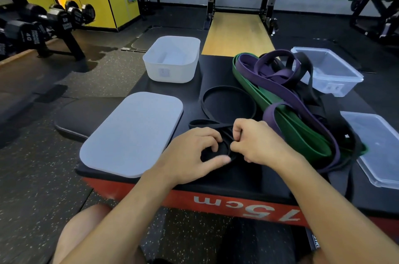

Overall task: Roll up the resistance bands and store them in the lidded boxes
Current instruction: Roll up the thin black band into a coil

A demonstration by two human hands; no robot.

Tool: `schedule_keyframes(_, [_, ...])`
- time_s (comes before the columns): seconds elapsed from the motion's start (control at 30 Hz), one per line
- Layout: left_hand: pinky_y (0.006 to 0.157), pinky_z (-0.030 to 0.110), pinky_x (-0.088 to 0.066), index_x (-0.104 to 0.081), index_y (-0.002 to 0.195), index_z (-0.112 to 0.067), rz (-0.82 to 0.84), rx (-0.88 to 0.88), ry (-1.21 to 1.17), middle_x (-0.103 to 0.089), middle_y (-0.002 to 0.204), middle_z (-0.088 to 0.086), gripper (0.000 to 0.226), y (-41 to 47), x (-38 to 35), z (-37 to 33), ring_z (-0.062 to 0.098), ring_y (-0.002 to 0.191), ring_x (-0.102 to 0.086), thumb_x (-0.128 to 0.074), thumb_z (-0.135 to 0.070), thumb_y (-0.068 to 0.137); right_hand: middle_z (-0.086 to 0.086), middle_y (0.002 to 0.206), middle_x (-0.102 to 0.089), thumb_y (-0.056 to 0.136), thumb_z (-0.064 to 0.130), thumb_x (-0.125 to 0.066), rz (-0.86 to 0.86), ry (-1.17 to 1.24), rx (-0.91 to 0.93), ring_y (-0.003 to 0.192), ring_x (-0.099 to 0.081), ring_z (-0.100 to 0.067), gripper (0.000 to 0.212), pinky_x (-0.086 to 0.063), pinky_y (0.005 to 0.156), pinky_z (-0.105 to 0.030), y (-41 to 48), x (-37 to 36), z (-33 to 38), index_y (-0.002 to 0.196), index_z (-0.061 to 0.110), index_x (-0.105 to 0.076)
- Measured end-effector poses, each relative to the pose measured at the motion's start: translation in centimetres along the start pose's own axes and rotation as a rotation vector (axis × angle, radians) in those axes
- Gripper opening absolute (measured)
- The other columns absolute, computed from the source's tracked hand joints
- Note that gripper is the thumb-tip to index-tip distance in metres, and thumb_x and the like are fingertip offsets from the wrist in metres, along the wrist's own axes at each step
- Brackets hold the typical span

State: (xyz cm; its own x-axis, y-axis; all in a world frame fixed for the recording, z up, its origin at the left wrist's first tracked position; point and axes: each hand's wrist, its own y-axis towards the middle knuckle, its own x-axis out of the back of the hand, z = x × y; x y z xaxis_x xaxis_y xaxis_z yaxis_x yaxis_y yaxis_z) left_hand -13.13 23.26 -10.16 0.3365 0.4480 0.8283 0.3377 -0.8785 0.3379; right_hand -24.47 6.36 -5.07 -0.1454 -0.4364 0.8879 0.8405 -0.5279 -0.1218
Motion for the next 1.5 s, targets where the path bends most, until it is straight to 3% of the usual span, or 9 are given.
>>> schedule_keyframes(0.17, [0.102, 0.036, -0.048, -0.076, 0.095, -0.02, -0.037, -0.06, 0.029, -0.068, 0.121, -0.018, 0.022, 0.2, -0.1, 0.5, 0.007, 0.119, -0.055, -0.056, -0.028, 0.1, 0.001, 0.071, -0.069, 0.08, 0.021, -0.074, -0.004, 0.075, 0.0, 0.056, -0.069, -0.023, 0.017, -0.062, 0.068, -0.045, -0.3, 0.3, -0.9, 0.078, 0.023, -0.057])
schedule_keyframes(0.47, [0.099, 0.019, -0.039, -0.08, 0.097, -0.018, -0.03, -0.067, 0.025, -0.069, 0.119, -0.019, 0.018, 0.4, -0.2, 0.7, 0.009, 0.109, -0.053, -0.063, -0.02, 0.102, 0.0, 0.07, -0.069, 0.079, 0.024, -0.077, 0.012, 0.039, -0.04, 0.061, -0.07, -0.025, 0.018, -0.062, 0.069, -0.046, -1.9, 0.8, -2.4, 0.075, 0.02, -0.059])
schedule_keyframes(0.8, [0.095, 0.023, -0.041, -0.082, 0.097, -0.019, -0.041, -0.035, 0.005, -0.065, 0.117, -0.019, 0.017, 0.5, -0.4, 1.0, 0.005, 0.1, -0.052, -0.066, -0.023, 0.1, -0.001, 0.069, -0.07, 0.078, 0.025, -0.076, 0.004, -0.013, -0.133, 0.06, -0.07, -0.022, 0.018, -0.062, 0.064, -0.038, -1.0, 1.8, -2.7, 0.072, 0.018, -0.06])
schedule_keyframes(0.9, [0.087, 0.031, -0.042, -0.082, 0.094, -0.022, -0.058, -0.046, 0.034, -0.059, 0.114, -0.018, 0.017, 0.4, -0.5, 0.9, 0.007, 0.093, -0.05, -0.066, -0.027, 0.098, -0.002, 0.076, -0.066, 0.081, 0.023, -0.075, -0.004, -0.014, -0.122, 0.063, -0.062, -0.021, 0.021, -0.049, 0.055, -0.032, -1.3, 1.0, -2.5, 0.072, 0.019, -0.057])
schedule_keyframes(1.0, [0.084, 0.032, -0.04, -0.082, 0.091, -0.023, -0.074, -0.046, 0.039, -0.051, 0.108, -0.018, 0.018, 0.5, -0.5, 0.9, 0.009, 0.09, -0.048, -0.066, -0.029, 0.096, -0.004, 0.08, -0.063, 0.083, 0.023, -0.072, -0.14, -0.027, -0.127, 0.07, -0.058, -0.024, 0.021, -0.039, 0.054, -0.03, -0.5, 0.8, -2.3, 0.074, 0.019, -0.054])
schedule_keyframes(1.13, [0.081, 0.022, -0.039, -0.08, 0.091, -0.02, -0.054, -0.036, -0.003, -0.046, 0.105, -0.016, 0.015, 0.3, -0.3, 0.7, 0.009, 0.089, -0.048, -0.068, -0.024, 0.097, -0.005, 0.083, -0.063, 0.087, 0.023, -0.068, -0.193, 0.015, -0.094, 0.079, -0.06, -0.032, 0.02, -0.048, 0.066, -0.036, 1.2, -0.3, -1.1, 0.078, 0.019, -0.051])
schedule_keyframes(1.23, [0.081, 0.014, -0.037, -0.08, 0.093, -0.02, -0.037, -0.018, -0.019, -0.044, 0.107, -0.016, 0.014, 0.2, -0.2, 0.7, 0.006, 0.093, -0.049, -0.068, -0.025, 0.099, -0.003, 0.079, -0.064, 0.087, 0.023, -0.069, -0.206, 0.071, -0.044, 0.077, -0.06, -0.03, 0.02, -0.047, 0.065, -0.034, 2.6, -1.1, -0.1, 0.078, 0.018, -0.052])
schedule_keyframes(1.37, [0.078, 0.016, -0.038, -0.079, 0.093, -0.023, -0.041, -0.018, -0.009, -0.042, 0.102, -0.016, 0.015, 0.1, -0.1, 0.7, 0.006, 0.093, -0.049, -0.067, -0.028, 0.1, -0.001, 0.077, -0.065, 0.087, 0.022, -0.071, -0.192, 0.13, -0.018, 0.074, -0.062, -0.026, 0.018, -0.043, 0.061, -0.03, 3.5, -1.7, 0.3, 0.076, 0.021, -0.057])
schedule_keyframes(1.5, [0.077, 0.02, -0.038, -0.079, 0.097, -0.026, -0.045, -0.014, 0.023, -0.042, 0.1, -0.016, 0.016, 0.1, -0.1, 0.7, 0.003, 0.092, -0.043, -0.065, -0.033, 0.101, 0.001, 0.077, -0.069, 0.087, 0.029, -0.079, -0.177, 0.191, 0.0, 0.077, -0.067, -0.024, 0.02, -0.056, 0.071, -0.038, 3.5, -2.1, 0.4, 0.075, 0.023, -0.063])
